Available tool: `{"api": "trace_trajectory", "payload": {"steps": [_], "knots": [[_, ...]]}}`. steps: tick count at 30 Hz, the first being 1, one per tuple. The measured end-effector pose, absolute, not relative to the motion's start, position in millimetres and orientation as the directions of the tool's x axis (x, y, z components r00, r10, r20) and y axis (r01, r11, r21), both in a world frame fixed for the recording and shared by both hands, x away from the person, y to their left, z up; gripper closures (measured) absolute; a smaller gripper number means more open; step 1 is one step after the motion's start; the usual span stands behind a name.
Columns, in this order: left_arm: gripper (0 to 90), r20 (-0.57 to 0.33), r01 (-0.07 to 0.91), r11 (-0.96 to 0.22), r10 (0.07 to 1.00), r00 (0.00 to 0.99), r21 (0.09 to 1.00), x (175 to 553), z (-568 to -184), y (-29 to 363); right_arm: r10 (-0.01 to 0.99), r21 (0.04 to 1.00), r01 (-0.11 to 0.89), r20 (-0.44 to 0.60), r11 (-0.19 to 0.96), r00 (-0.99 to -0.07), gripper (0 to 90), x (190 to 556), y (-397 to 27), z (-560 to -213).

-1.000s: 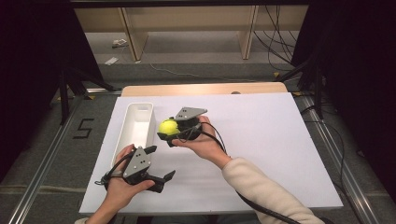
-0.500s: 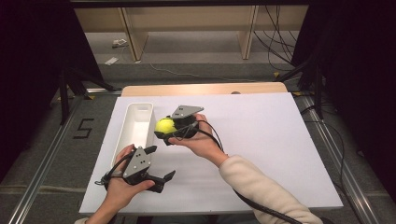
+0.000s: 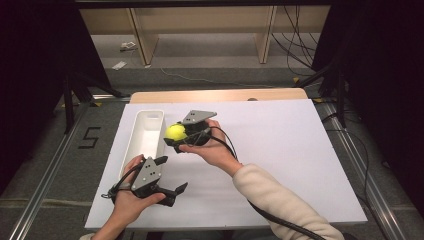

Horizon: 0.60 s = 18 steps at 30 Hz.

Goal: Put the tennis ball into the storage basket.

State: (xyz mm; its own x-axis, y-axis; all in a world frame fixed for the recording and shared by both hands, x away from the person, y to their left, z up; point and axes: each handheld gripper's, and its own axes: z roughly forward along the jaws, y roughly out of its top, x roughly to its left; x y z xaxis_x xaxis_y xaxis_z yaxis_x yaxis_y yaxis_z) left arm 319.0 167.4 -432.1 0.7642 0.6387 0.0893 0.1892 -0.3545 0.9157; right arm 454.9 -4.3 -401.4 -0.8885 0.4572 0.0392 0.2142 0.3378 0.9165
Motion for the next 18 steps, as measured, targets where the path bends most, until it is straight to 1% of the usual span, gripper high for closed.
{"api": "trace_trajectory", "payload": {"steps": [18], "knots": [[0.0, 0.090, 0.189, -0.354, 0.639, 0.764, 0.916, 318.7, -432.0, 167.1, 0.456, 0.920, 0.218, 0.048, 0.327, -0.889, 26.7, 459.0, 3.2, -396.6]]}}
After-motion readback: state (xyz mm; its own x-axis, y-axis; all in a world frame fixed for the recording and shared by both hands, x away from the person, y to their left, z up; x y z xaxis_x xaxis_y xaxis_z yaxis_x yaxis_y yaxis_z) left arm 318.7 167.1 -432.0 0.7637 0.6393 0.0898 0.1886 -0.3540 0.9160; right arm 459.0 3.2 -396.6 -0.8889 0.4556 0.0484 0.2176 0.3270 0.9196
